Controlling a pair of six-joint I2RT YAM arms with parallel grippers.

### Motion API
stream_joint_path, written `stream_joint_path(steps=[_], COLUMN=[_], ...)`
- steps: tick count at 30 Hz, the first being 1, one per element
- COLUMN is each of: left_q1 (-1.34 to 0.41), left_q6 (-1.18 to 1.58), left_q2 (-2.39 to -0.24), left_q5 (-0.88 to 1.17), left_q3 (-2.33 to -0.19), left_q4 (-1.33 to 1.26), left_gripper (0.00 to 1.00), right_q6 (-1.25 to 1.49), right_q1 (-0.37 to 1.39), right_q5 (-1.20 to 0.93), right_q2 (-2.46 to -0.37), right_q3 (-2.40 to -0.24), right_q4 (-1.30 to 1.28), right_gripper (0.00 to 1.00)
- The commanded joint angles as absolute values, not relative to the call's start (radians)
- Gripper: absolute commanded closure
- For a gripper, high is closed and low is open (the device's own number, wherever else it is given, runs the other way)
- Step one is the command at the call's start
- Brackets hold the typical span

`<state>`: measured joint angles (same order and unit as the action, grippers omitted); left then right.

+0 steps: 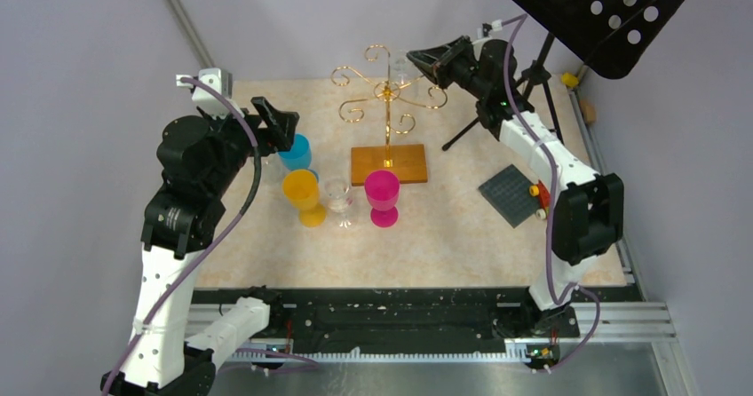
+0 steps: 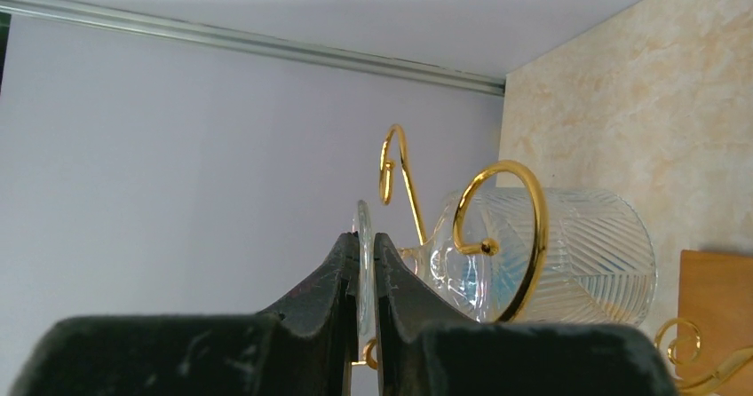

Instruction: Take the wine glass off the wine glass rack

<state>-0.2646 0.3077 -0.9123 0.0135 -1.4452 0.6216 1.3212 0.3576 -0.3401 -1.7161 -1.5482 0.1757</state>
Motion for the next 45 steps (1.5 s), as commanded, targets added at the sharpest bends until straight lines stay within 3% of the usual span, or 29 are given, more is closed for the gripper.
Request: stream_joint_path(steps=[1,26,45], left_q1=[-0.266,-0.265,-0.265], left_q6=[0.292,0.329,0.405], left_q2=[-0.903,-0.900,-0.910], left_q5=[0.011,0.087,0.277], left_q3=[-1.455,-1.456,-1.440], left_q4=[0.580,0.563,0.479], left_gripper=[0.18,0.18,0.18], right_q6=[1.361,1.167,1.071], right_q1=[0.378,0.379,0.380], right_q5=[-0.365,-0.178,-0.229], right_q2=[-1.737,-1.806,-1.687], right_q3=[-1.660,-1.792,-1.799], right_q4=[0.338,0.402,0.406], right_gripper=[1.00,1.00,1.00])
